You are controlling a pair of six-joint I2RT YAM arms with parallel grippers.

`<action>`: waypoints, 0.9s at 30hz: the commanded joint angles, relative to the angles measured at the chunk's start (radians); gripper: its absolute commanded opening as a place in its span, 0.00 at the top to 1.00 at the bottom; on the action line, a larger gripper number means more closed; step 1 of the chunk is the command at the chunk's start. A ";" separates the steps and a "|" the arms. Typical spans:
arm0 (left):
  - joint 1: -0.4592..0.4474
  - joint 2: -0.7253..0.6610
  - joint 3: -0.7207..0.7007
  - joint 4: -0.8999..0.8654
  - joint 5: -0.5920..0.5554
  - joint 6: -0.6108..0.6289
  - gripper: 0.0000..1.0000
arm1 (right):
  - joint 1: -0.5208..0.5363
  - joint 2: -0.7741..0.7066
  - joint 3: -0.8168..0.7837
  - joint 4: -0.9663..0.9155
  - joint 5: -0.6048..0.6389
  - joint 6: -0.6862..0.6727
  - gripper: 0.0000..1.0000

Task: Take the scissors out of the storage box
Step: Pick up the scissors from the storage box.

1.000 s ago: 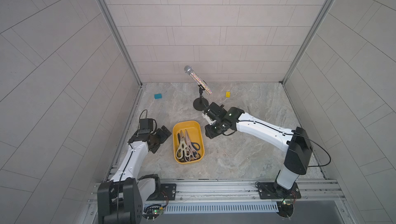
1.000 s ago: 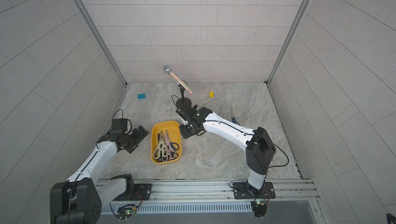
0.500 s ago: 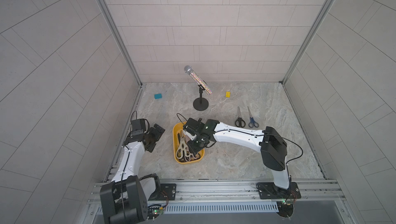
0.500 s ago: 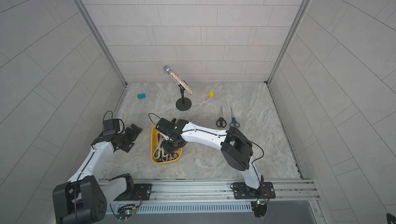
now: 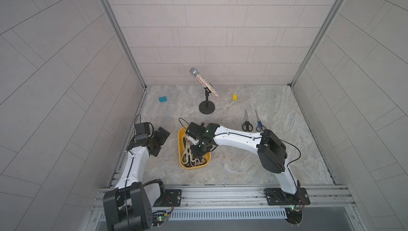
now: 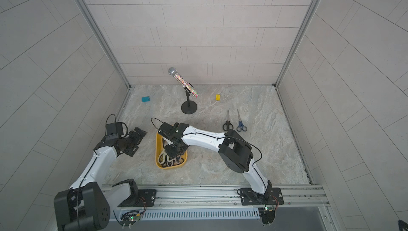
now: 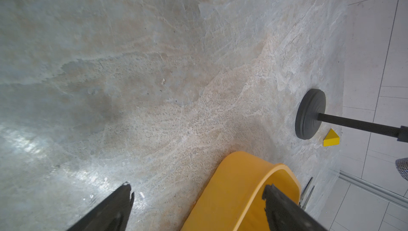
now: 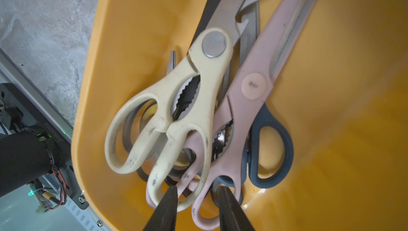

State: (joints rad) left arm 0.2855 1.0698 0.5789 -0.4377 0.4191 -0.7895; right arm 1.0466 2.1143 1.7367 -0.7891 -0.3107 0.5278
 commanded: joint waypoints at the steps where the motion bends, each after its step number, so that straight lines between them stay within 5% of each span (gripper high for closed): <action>1: 0.007 -0.015 -0.005 0.007 0.000 0.001 0.00 | 0.003 0.018 0.021 -0.023 0.000 0.007 0.68; 27: 0.006 0.017 0.020 0.002 0.017 0.012 0.00 | -0.012 -0.024 0.047 -0.062 0.024 -0.006 1.00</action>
State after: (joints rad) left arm 0.2859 1.0828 0.5793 -0.4374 0.4271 -0.7879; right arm 1.0412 2.1517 1.7630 -0.8223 -0.3084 0.5354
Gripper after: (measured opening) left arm 0.999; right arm 0.076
